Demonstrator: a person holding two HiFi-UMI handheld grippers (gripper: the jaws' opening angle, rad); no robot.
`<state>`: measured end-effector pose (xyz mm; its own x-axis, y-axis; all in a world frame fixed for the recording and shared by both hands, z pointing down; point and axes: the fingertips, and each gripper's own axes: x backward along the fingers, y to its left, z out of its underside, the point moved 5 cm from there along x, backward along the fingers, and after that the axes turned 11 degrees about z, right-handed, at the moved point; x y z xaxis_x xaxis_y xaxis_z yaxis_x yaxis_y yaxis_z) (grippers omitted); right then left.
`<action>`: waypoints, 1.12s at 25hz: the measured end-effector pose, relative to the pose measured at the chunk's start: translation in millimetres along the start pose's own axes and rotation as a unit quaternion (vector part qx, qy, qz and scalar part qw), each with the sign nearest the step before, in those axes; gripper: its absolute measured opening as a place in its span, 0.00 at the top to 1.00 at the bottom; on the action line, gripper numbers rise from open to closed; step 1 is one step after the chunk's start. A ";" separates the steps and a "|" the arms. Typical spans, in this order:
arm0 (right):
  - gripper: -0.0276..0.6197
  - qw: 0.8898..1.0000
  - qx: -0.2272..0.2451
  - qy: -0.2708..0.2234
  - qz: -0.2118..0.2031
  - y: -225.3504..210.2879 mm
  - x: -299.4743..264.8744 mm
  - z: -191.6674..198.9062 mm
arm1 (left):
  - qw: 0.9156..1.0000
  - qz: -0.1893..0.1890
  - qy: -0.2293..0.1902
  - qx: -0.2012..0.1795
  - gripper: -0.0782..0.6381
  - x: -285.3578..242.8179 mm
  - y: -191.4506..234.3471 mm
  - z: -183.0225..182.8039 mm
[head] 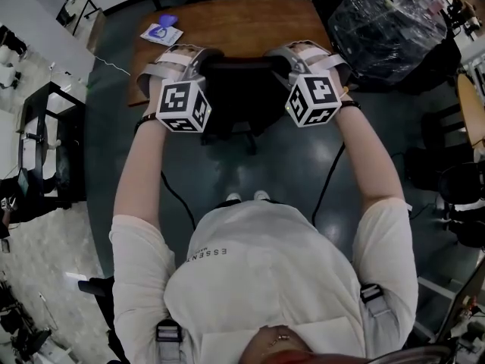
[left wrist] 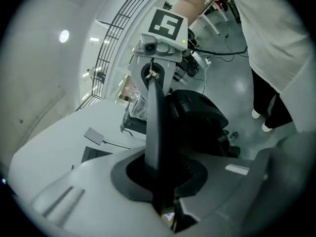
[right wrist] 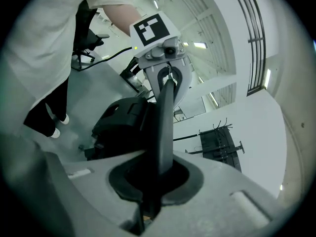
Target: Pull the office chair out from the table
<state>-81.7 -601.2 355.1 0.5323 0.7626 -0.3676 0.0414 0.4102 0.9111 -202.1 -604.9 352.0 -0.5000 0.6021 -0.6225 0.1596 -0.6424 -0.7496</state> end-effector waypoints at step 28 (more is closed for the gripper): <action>0.94 0.998 0.023 -0.024 0.052 39.7 80.5 -17.8 | 0.999 -0.007 0.030 0.021 0.80 39.5 -57.0 -68.5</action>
<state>-52.2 -514.6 358.4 0.5748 0.7752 -0.2620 0.0211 0.3060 0.9518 -172.6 -512.0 354.7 -0.4497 0.6374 -0.6257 0.1173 -0.6523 -0.7489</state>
